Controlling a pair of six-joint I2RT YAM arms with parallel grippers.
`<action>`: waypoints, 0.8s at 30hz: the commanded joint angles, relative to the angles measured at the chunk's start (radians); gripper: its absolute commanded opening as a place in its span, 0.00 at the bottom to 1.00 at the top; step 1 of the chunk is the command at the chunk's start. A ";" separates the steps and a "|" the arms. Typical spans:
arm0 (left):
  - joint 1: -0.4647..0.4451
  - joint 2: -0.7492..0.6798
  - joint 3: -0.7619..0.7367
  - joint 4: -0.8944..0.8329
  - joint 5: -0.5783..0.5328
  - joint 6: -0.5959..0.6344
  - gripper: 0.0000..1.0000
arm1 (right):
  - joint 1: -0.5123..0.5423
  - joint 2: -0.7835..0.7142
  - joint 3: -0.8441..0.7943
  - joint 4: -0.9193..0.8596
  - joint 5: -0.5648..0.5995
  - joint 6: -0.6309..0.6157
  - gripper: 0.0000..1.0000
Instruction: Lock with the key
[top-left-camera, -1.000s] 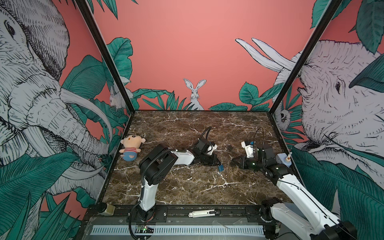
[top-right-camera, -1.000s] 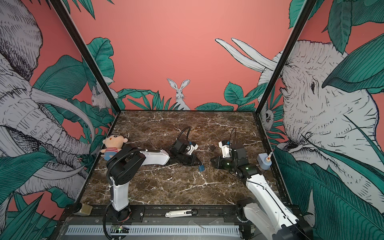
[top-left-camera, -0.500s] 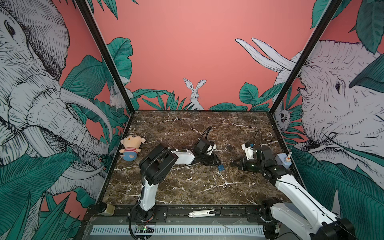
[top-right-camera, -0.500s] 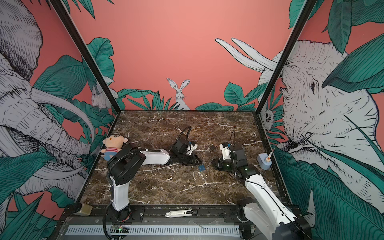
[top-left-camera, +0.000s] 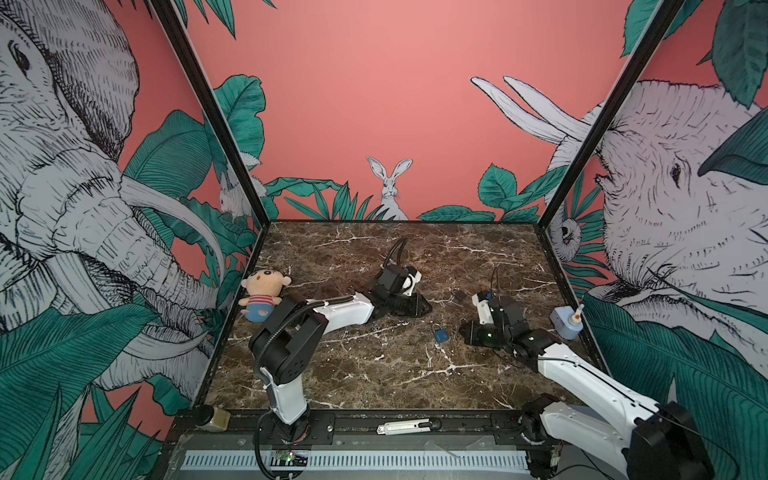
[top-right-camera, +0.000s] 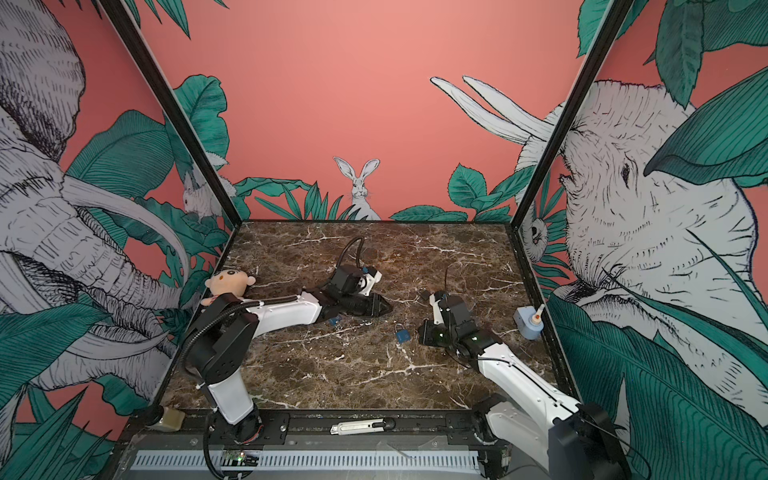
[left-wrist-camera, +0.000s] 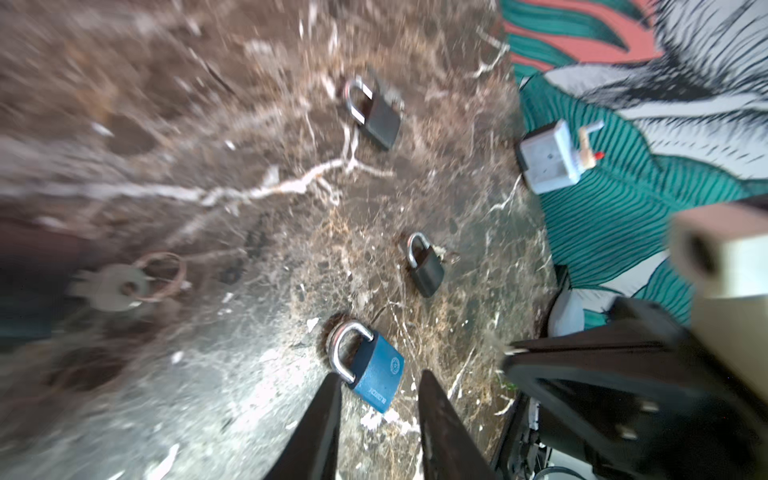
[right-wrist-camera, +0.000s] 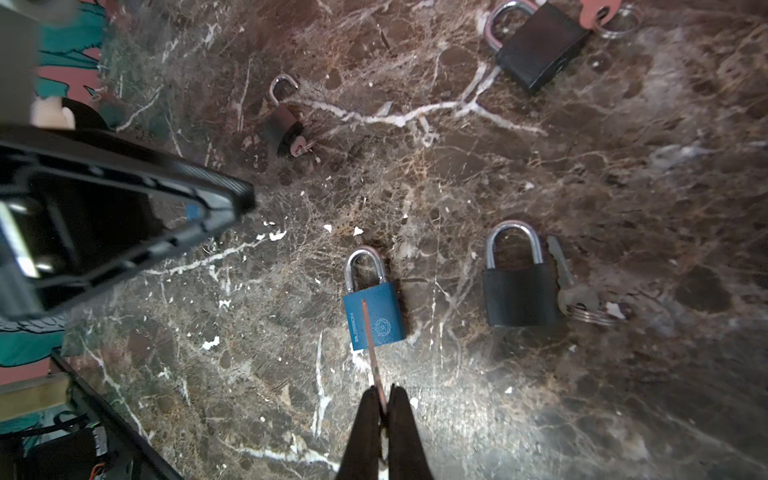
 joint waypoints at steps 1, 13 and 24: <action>0.023 -0.083 -0.023 -0.040 0.002 0.025 0.34 | 0.029 0.051 -0.010 0.098 0.090 0.031 0.00; 0.072 -0.174 -0.052 -0.071 -0.010 0.078 0.35 | 0.065 0.239 0.000 0.239 0.128 0.051 0.00; 0.073 -0.177 -0.058 -0.062 0.007 0.080 0.35 | 0.082 0.307 0.003 0.277 0.116 0.052 0.00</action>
